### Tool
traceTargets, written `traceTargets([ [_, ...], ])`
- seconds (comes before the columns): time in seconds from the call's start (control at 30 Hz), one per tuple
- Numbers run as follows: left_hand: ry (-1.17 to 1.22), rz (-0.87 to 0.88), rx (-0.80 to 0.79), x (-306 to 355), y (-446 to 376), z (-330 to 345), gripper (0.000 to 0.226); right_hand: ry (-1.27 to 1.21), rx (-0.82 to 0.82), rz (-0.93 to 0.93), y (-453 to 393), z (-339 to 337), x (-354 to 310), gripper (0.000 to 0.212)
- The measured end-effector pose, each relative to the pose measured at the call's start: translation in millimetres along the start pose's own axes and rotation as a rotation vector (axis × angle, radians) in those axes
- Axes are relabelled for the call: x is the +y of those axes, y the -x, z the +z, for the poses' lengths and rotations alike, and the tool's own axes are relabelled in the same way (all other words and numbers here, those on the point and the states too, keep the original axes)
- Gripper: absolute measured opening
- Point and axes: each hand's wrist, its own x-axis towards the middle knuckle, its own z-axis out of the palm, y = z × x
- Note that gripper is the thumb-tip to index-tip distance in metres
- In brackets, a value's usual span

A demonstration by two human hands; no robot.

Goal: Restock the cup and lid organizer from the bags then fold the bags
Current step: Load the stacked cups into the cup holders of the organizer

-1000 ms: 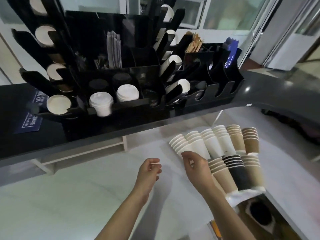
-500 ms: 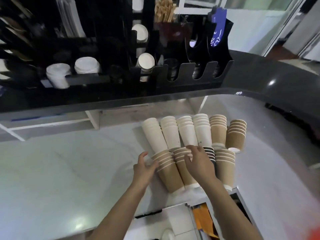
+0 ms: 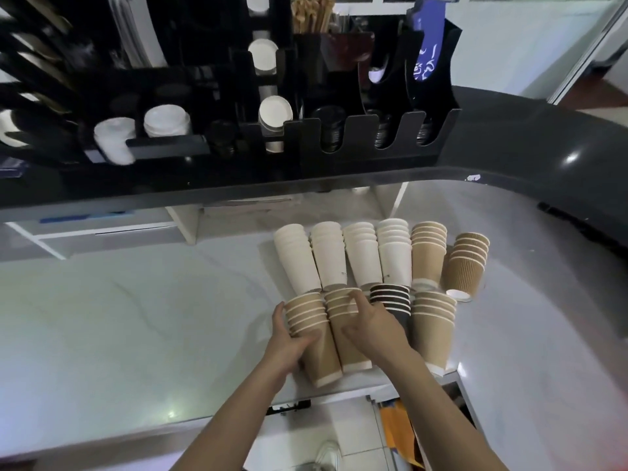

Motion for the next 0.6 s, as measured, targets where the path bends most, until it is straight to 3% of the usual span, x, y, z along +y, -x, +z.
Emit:
traceTargets([
  [0.13,0.040,0.000,0.024,-14,1,-6,0.109,-0.060,-0.092,0.009,2,4,-3,0.069],
  [0.23,0.036,0.023,0.026,-18,3,-11,0.119,-0.100,-0.117,0.017,7,9,-8,0.077],
  [0.5,-0.010,0.084,0.069,-25,5,-22,0.129,-0.157,-0.006,-0.013,23,29,-26,0.066],
  [0.6,0.072,0.119,0.095,-20,20,-35,0.115,-0.207,-0.006,-0.059,30,22,-38,0.076],
])
